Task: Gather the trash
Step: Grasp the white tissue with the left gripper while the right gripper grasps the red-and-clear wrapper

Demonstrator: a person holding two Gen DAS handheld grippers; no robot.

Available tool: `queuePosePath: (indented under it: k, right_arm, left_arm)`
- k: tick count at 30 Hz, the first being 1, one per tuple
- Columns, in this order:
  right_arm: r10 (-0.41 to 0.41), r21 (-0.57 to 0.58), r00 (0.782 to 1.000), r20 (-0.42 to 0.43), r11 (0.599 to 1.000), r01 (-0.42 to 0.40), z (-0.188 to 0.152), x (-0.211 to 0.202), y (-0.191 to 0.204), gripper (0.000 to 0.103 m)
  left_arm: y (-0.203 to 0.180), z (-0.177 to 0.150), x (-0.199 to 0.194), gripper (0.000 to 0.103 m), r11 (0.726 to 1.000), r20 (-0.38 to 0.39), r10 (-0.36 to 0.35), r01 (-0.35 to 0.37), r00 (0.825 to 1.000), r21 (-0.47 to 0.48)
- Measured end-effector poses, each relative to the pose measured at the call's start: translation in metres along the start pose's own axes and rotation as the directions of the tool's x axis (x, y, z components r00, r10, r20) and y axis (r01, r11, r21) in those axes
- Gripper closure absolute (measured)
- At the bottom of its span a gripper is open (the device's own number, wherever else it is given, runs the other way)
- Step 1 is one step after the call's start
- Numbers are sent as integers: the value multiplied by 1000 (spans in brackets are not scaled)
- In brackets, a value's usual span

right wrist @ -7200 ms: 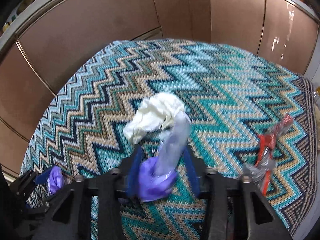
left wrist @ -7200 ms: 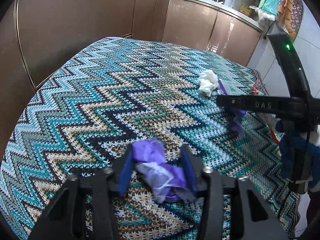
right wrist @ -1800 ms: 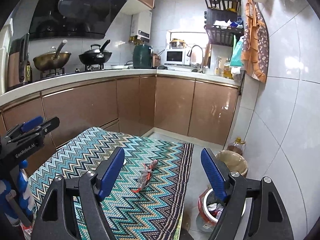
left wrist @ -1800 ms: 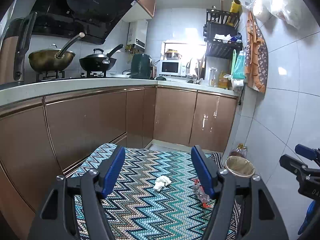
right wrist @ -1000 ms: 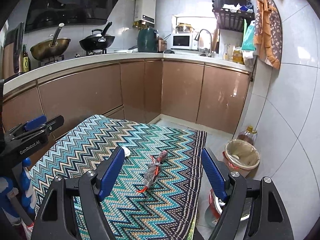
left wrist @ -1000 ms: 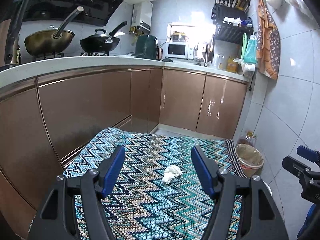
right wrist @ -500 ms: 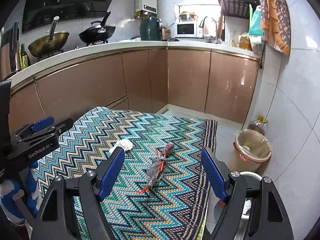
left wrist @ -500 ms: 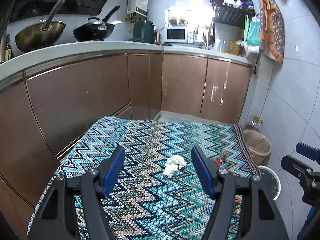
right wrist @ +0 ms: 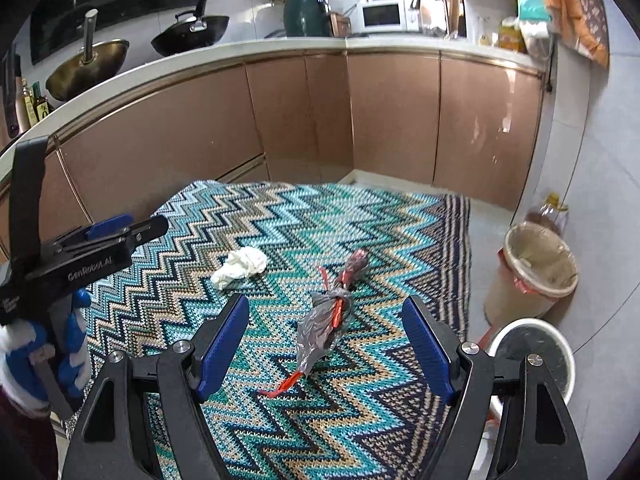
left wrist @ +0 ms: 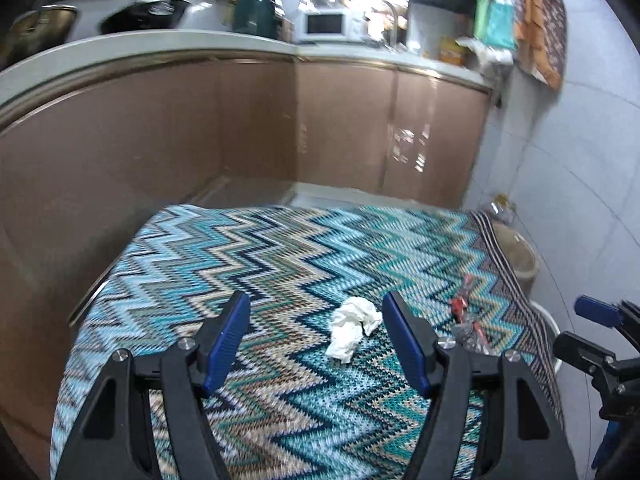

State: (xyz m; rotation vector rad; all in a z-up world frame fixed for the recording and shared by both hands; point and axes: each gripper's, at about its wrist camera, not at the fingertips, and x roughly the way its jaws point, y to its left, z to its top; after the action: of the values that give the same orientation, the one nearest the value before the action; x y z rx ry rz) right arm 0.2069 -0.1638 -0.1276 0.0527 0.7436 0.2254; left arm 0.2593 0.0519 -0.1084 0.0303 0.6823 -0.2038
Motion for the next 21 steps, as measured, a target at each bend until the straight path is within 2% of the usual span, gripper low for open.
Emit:
queuePosePath:
  k: [6, 12, 16, 18, 20, 21]
  right_arm:
    - [36, 27, 997, -68, 999, -34, -3, 40, -2, 25]
    - [72, 73, 988, -137, 995, -63, -3, 76, -9, 25]
    - [99, 91, 979, -176, 992, -84, -4, 97, -11, 36]
    - [118, 116, 973, -196, 989, -96, -6, 106, -14, 44]
    - [123, 124, 970, -208, 987, -99, -8, 113, -13, 55]
    - [131, 129, 968, -213, 986, -105, -9, 115, -14, 57]
  left_arm:
    - [-7, -1, 55, 36, 994, -115, -87, 94, 990, 58]
    - [-10, -8, 100, 37, 988, -195, -139, 148, 971, 34]
    - [-10, -12, 114, 39, 987, -214, -155, 161, 964, 12]
    - [-11, -14, 120, 48, 986, -228, -161, 166, 960, 4]
    - [-11, -16, 125, 62, 986, -247, -165, 169, 955, -5]
    - [-11, -18, 127, 64, 985, -255, -169, 171, 952, -15]
